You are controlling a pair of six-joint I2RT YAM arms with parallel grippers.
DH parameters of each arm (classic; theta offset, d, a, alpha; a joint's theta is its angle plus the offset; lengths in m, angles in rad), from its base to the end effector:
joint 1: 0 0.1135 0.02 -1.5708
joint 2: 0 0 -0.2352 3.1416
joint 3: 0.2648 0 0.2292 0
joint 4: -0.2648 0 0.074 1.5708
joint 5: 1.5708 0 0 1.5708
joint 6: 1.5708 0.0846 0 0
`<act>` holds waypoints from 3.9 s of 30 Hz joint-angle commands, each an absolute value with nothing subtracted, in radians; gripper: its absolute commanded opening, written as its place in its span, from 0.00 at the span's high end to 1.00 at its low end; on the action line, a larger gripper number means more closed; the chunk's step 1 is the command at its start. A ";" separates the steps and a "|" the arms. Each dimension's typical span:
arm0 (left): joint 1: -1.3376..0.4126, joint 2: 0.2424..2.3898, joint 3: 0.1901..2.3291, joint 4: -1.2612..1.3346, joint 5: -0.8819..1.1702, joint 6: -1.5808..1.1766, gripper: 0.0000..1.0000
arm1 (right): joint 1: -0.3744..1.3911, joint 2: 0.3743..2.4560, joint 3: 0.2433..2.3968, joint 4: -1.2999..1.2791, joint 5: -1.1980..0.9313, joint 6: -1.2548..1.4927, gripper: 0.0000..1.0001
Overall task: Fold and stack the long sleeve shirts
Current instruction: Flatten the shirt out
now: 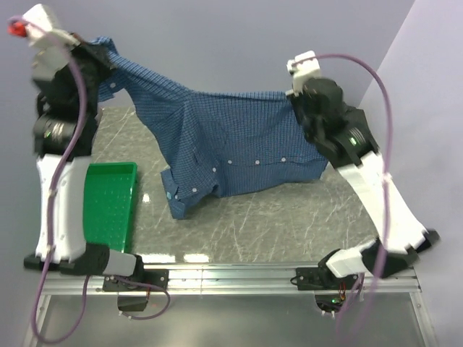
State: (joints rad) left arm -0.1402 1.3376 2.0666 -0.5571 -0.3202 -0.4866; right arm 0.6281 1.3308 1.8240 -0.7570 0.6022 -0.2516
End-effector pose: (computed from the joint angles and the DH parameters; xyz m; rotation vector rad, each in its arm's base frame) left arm 0.2440 -0.0075 0.5608 -0.5019 1.3221 -0.2956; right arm 0.2461 0.1195 0.4621 -0.3681 1.7581 -0.2827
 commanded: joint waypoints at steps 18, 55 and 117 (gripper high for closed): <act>-0.048 1.275 2.044 -0.342 -0.187 -0.608 0.99 | 0.479 1.158 1.652 -0.154 0.574 -0.334 1.00; -0.081 0.712 1.305 -0.730 -0.110 -0.661 0.94 | 0.517 0.882 1.157 -1.002 0.400 0.370 1.00; -0.535 1.531 1.112 -0.318 -0.225 -0.821 0.27 | 0.118 1.451 0.615 -0.110 -0.113 0.756 0.38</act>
State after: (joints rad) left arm -0.5251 1.5219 1.0485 -0.3737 -0.1261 -0.7414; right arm 0.1364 1.4315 0.6285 -0.1295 -0.1513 0.7654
